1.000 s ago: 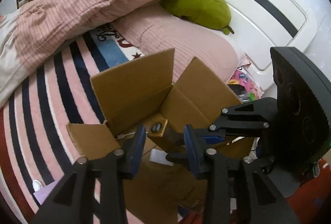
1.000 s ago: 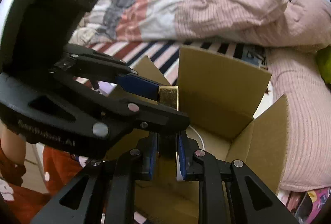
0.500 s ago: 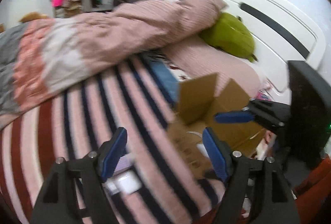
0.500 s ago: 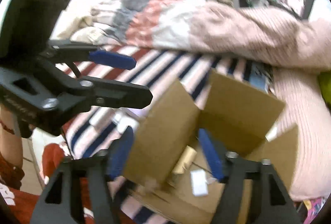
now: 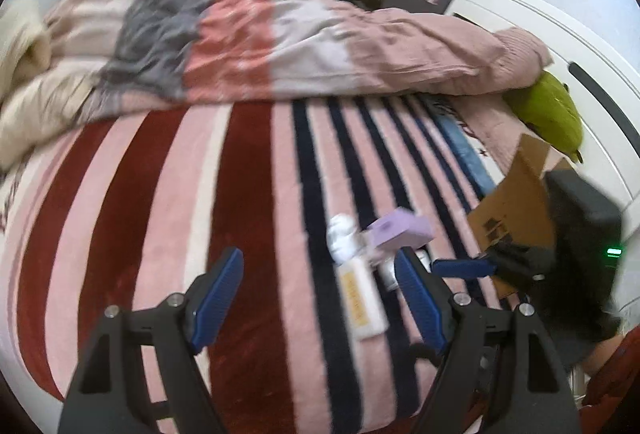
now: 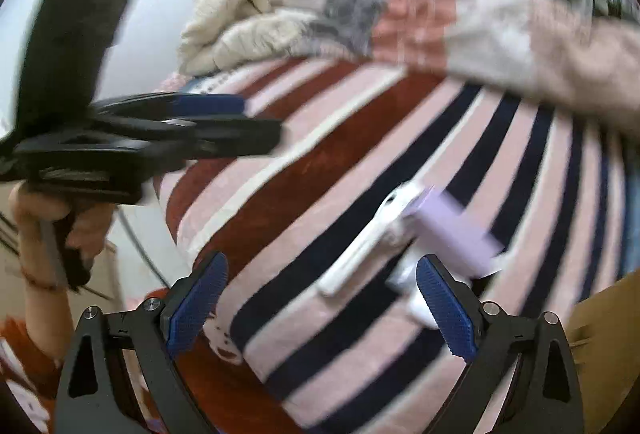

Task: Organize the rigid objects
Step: 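Grasp the white KATO-KATO cream tube with the right gripper, then place the cream tube into the cardboard box and release it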

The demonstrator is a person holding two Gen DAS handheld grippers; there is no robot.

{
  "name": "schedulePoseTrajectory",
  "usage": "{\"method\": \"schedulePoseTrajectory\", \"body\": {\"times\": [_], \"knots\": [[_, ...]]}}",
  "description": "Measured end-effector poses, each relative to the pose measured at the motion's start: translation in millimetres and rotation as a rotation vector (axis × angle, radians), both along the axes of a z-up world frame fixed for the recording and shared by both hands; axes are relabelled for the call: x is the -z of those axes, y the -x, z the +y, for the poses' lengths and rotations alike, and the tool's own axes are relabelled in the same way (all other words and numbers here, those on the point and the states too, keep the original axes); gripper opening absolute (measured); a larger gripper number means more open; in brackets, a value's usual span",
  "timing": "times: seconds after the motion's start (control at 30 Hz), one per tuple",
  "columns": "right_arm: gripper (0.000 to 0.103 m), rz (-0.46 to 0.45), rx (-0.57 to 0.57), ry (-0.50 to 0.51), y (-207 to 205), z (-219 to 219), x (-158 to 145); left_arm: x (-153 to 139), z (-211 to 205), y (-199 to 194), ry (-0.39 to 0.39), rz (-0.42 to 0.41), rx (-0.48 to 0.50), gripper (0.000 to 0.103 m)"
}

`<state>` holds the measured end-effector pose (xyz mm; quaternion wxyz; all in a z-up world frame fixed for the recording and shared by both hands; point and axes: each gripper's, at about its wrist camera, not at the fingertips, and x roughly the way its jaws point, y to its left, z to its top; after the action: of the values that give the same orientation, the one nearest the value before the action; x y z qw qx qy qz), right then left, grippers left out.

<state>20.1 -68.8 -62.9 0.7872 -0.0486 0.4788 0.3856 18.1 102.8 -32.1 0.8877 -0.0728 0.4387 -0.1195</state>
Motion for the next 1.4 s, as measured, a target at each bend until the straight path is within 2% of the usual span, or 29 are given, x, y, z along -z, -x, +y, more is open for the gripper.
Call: {"method": "schedulePoseTrajectory", "body": {"times": [0.1,0.17,0.2,0.23,0.27,0.37,0.4,0.47,0.5,0.57,0.6,0.63,0.67,0.73,0.8,0.87,0.9,0.93,1.03,1.2,1.4], "knots": [[0.061,0.087,0.064,0.028,-10.4,14.7,40.9,15.8,14.8,4.0,0.016,0.019,-0.029,0.075],[0.053,0.133,0.097,0.040,-17.5,18.5,60.9,23.5,21.7,5.0,0.024,0.028,-0.041,0.075],[0.046,0.152,0.121,0.045,-21.3,20.4,71.5,25.5,23.7,5.3,0.027,0.030,-0.044,0.075],[0.030,0.156,0.134,0.053,-23.5,19.6,73.7,26.7,24.3,5.9,0.029,0.031,-0.045,0.075],[0.020,0.156,0.147,0.066,-25.9,20.5,78.6,26.8,25.3,6.1,0.030,0.031,-0.044,0.075],[0.013,0.190,0.135,0.049,-27.7,16.2,77.5,26.9,26.0,3.9,0.039,0.023,-0.040,0.075],[0.013,0.227,0.113,0.026,-27.3,13.8,75.9,26.3,24.9,3.3,0.049,0.017,-0.035,0.075],[0.013,0.374,0.032,-0.041,-29.3,6.1,78.8,25.0,21.6,2.6,0.056,0.014,-0.025,0.075],[0.013,0.405,0.015,-0.043,-29.7,4.8,82.5,25.0,20.1,2.1,0.054,0.015,-0.021,0.075],[0.022,0.333,0.031,0.052,-25.4,3.1,84.7,25.0,16.4,3.2,0.040,0.015,-0.013,0.075],[0.039,0.253,0.043,0.104,-21.1,2.9,80.8,25.3,15.7,3.7,0.035,0.016,-0.010,0.075],[0.050,0.206,0.051,0.134,-18.5,3.7,77.7,26.1,15.4,4.6,0.031,0.020,-0.014,0.075],[0.052,0.140,0.062,0.173,-13.9,3.9,73.2,26.5,16.7,4.1,0.031,0.023,-0.019,0.075],[0.052,0.081,0.051,0.175,-7.2,6.0,66.1,26.9,17.9,5.2,0.035,0.030,-0.029,0.075],[0.052,0.104,0.033,0.140,-3.8,6.1,68.6,26.0,17.5,7.5,0.035,0.033,-0.032,0.075],[0.050,0.089,0.042,0.172,-3.5,8.9,76.8,23.3,14.9,11.2,0.021,0.032,-0.030,0.075],[0.034,0.055,0.057,0.214,-2.6,11.9,80.3,22.3,13.8,12.0,0.017,0.032,-0.031,0.075],[0.031,0.017,0.068,0.249,0.0,15.0,82.2,20.5,11.8,13.8,0.011,0.033,-0.028,0.075],[0.031,-0.050,0.045,0.251,9.1,18.1,72.9,15.5,5.8,16.3,0.019,0.030,-0.008,0.075],[0.031,-0.100,-0.002,0.137,21.7,4.9,32.1,-2.2,-19.4,15.7,0.069,0.009,0.069,0.075],[0.031,-0.192,-0.022,-0.008,30.3,-18.9,-30.1,-41.1,-72.6,6.8,0.159,-0.051,0.201,0.075]]}}
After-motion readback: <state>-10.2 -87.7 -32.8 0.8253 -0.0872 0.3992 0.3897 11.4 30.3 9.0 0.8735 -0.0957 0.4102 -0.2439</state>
